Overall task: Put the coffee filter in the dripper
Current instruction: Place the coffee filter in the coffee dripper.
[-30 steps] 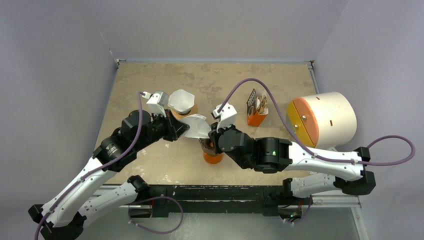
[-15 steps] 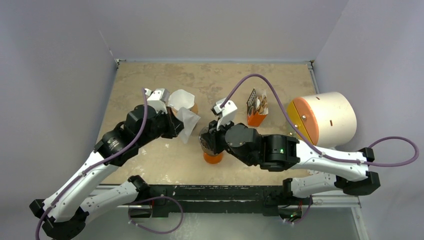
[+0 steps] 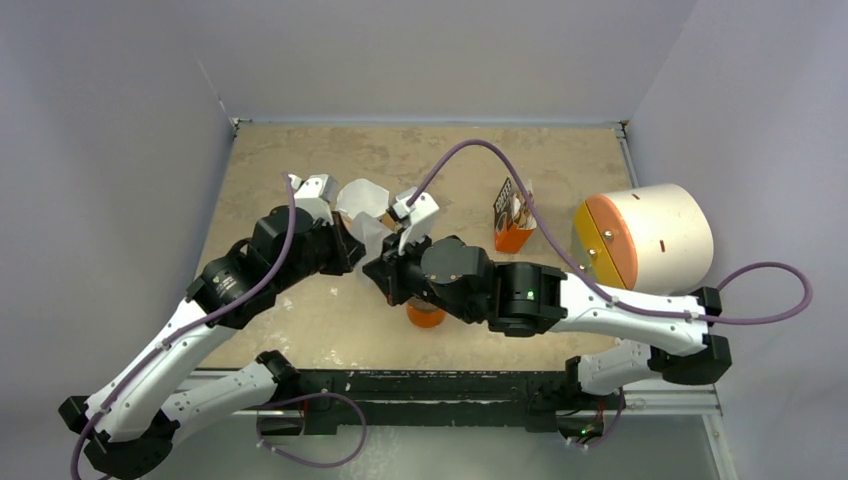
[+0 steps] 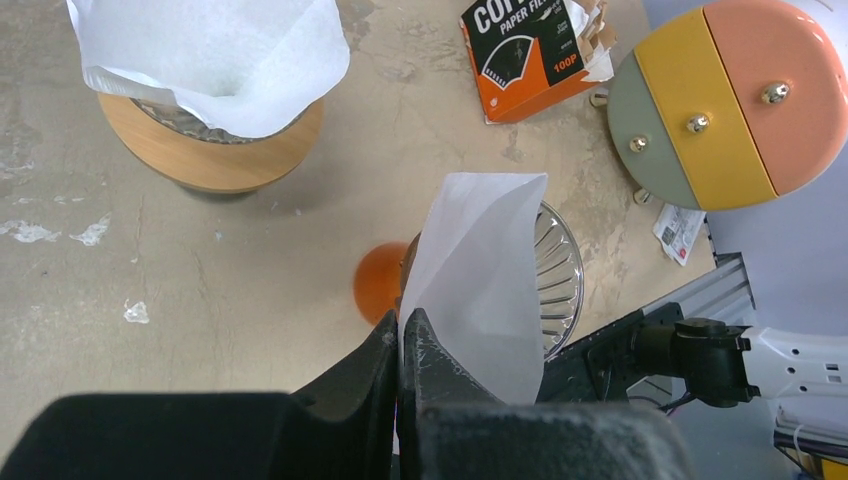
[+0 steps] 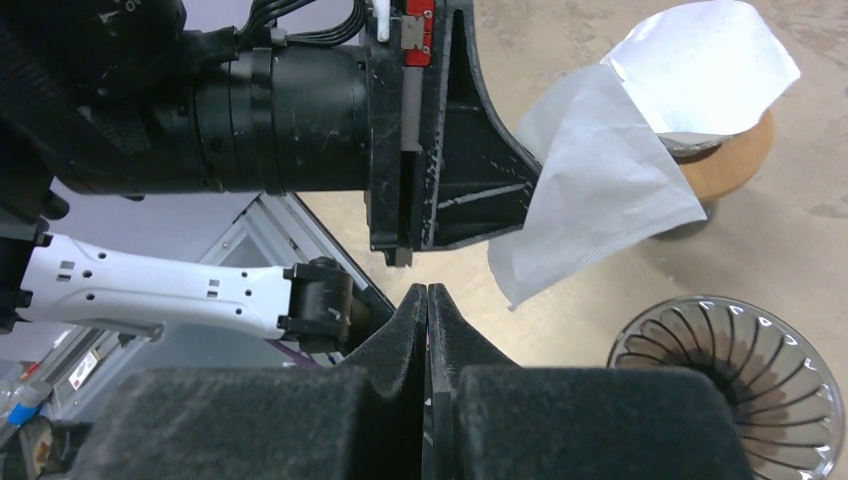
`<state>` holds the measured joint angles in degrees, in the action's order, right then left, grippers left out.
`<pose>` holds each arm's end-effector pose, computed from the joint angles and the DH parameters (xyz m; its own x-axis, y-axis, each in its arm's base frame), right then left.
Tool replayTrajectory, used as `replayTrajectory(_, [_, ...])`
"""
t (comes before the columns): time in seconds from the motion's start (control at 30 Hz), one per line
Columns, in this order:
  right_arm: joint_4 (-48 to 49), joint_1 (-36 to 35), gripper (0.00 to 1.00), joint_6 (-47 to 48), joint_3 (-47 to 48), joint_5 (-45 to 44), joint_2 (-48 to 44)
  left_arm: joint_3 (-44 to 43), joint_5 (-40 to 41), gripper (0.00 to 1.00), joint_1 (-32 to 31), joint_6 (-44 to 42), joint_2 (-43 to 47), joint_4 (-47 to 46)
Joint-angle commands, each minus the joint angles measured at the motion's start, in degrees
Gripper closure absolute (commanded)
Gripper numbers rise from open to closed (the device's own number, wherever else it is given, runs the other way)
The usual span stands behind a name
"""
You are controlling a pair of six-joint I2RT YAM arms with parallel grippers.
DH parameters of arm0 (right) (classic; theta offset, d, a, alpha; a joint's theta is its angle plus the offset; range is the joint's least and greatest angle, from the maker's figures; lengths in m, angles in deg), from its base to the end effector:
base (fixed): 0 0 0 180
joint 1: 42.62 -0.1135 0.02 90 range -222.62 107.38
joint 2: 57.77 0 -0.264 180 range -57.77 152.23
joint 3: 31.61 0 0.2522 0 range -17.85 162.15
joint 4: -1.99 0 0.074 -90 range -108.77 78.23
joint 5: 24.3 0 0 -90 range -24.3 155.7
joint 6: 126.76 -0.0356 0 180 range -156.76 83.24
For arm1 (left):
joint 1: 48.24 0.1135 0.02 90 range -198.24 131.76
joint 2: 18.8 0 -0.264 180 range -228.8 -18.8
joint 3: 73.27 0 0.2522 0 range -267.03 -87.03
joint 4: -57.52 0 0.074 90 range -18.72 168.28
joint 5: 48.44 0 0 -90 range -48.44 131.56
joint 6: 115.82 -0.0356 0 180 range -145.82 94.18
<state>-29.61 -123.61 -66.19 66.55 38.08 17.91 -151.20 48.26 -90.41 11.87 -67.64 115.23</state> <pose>0.0620 0.2858 0.4490 -0.4164 0.1540 -0.8961 -0.6875 0.5915 0.4211 0.1233 -0.1061 0.3825 -0.6422 -0.2376 -0.7288 0.2505 0.8335 -0.4925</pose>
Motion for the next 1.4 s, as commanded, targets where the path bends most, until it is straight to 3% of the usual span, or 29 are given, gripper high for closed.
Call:
replayTrajectory(0.0, [3.0, 0.0, 1.00, -1.6, 4.2, -2.3, 2.7, -2.4, 0.7, 1.00, -0.1, -1.3, 0.8, 0.5])
replayTrajectory(0.5, [6.2, 1.2, 1.00, -3.1, 6.0, -9.9, 9.6, -5.4, -3.9, 1.00, -0.1, -2.1, 0.8, 3.7])
replayTrajectory(0.87, [1.5, 1.8, 1.00, -2.5, 6.4, -18.4, 11.7, -9.0, -8.0, 1.00, -0.2, -2.3, -1.1, 7.9])
replayTrajectory(1.37, [-18.5, 2.7, 1.00, -5.8, 8.5, -16.4, 8.6, -21.8, -23.0, 1.00, -0.1, -1.5, -11.8, 11.5])
